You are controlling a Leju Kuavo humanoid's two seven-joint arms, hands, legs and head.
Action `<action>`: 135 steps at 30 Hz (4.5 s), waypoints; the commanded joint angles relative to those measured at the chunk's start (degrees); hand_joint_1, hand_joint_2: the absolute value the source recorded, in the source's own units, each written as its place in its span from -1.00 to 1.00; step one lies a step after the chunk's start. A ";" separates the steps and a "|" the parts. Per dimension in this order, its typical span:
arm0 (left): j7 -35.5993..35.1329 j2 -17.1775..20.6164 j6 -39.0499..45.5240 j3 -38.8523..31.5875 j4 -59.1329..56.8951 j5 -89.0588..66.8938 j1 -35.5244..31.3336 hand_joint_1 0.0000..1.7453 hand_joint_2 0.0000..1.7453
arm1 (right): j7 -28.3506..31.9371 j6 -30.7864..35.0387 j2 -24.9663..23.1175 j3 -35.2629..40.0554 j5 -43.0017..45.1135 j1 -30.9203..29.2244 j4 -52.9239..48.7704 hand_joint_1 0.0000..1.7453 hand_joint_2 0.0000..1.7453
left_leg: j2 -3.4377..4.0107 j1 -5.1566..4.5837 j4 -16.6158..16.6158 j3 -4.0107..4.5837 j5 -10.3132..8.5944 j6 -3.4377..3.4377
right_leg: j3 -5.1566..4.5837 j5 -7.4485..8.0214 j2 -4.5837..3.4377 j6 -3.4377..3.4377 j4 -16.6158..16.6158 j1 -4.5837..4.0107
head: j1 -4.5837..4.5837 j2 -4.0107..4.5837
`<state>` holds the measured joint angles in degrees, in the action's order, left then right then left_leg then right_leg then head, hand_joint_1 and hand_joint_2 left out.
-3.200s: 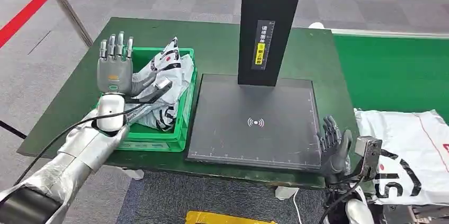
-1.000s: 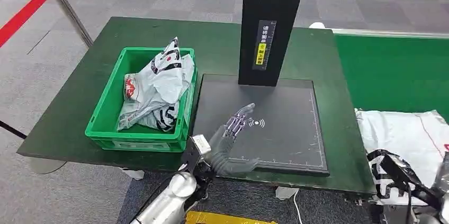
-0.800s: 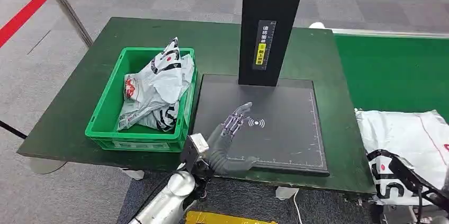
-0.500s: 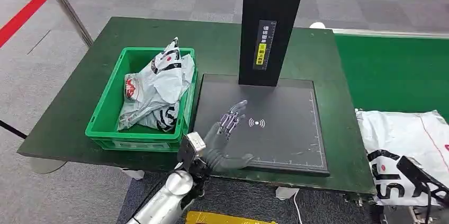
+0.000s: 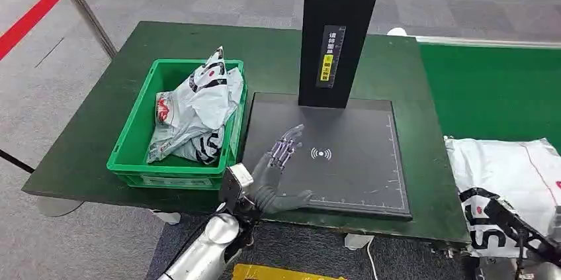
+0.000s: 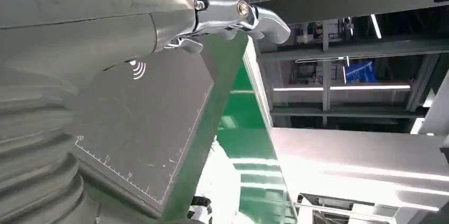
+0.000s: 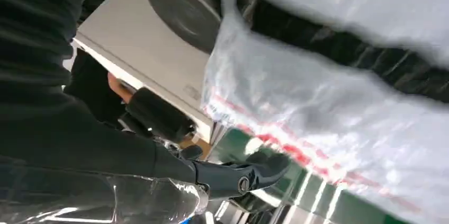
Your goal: Moved the parcel from conveyor to table for the left to box.
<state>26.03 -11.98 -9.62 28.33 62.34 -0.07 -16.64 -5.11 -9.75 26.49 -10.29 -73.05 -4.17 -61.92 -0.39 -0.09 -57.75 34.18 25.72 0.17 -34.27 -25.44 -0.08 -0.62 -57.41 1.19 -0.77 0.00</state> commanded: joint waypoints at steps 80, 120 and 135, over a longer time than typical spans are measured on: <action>0.30 1.12 1.63 -2.88 -1.44 -3.92 3.37 -1.00 1.00 | 9.06 17.75 -16.05 0.17 10.69 -0.51 1.61 1.00 1.00 | 0.68 0.17 0.22 -0.65 0.18 0.27 | 0.46 0.03 -0.67 0.18 0.21 -0.33 | 0.00 0.00; 1.59 0.96 2.71 -1.17 -5.71 -4.71 1.94 -1.00 1.00 | 8.79 19.53 -20.41 -3.31 15.26 5.15 -10.74 1.00 1.00 | 0.51 0.18 0.09 -0.53 0.25 0.20 | 0.29 -0.08 -0.48 0.13 0.08 -0.20 | 0.00 0.00; 1.10 0.40 1.48 -1.97 -5.56 -5.10 1.72 -1.00 1.00 | 1.54 13.92 -18.25 3.36 -0.46 4.36 -10.97 -1.00 1.00 | 0.52 0.17 0.08 -0.48 0.27 0.15 | 0.28 -0.07 -0.45 0.12 0.09 -0.19 | 0.00 0.00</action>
<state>27.71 -12.02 -7.30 27.02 59.80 -4.79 -12.98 -0.48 9.11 8.02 -10.95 -66.61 1.86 -73.40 0.04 0.06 -57.73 33.80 25.99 0.30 -34.08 -25.53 -0.48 -0.55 -57.40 1.04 -0.77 0.00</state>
